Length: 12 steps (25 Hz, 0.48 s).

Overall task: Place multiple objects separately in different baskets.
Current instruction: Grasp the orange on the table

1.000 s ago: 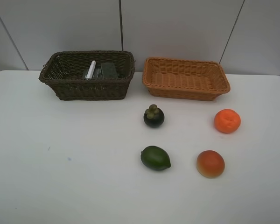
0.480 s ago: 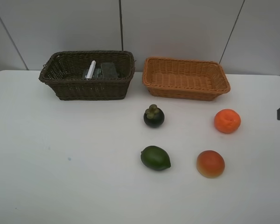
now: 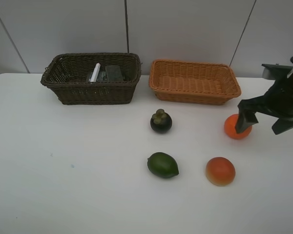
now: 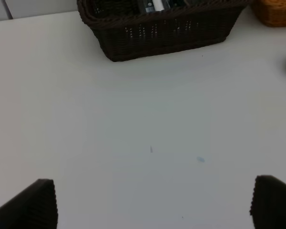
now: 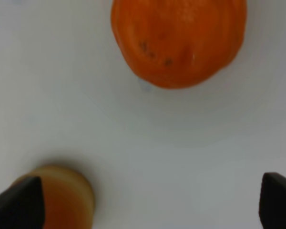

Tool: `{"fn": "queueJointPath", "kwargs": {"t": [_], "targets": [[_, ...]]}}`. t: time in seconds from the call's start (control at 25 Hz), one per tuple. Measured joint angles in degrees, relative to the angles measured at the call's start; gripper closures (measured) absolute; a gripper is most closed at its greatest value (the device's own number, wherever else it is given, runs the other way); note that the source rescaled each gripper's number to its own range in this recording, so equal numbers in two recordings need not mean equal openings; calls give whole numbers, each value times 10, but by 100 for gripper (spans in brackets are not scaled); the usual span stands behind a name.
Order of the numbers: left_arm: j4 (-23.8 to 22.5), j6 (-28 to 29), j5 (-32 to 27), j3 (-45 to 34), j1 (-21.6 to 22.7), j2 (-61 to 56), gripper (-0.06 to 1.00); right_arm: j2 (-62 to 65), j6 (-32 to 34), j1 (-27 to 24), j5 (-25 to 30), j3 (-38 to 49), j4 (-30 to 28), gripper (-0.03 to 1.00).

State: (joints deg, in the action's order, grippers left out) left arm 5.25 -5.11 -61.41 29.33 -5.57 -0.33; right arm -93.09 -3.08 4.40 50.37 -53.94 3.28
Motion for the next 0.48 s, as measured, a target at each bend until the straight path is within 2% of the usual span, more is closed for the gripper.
{"fn": "queueJointPath", "kwargs": {"t": [0.28, 0.48], "targets": [[0, 0, 0, 0, 0, 0, -6, -59, -25, 0, -20, -43, 3, -3], [0, 0, 0, 0, 0, 0, -6, -95, -36, 0, -58, -45, 0, -3]]}}
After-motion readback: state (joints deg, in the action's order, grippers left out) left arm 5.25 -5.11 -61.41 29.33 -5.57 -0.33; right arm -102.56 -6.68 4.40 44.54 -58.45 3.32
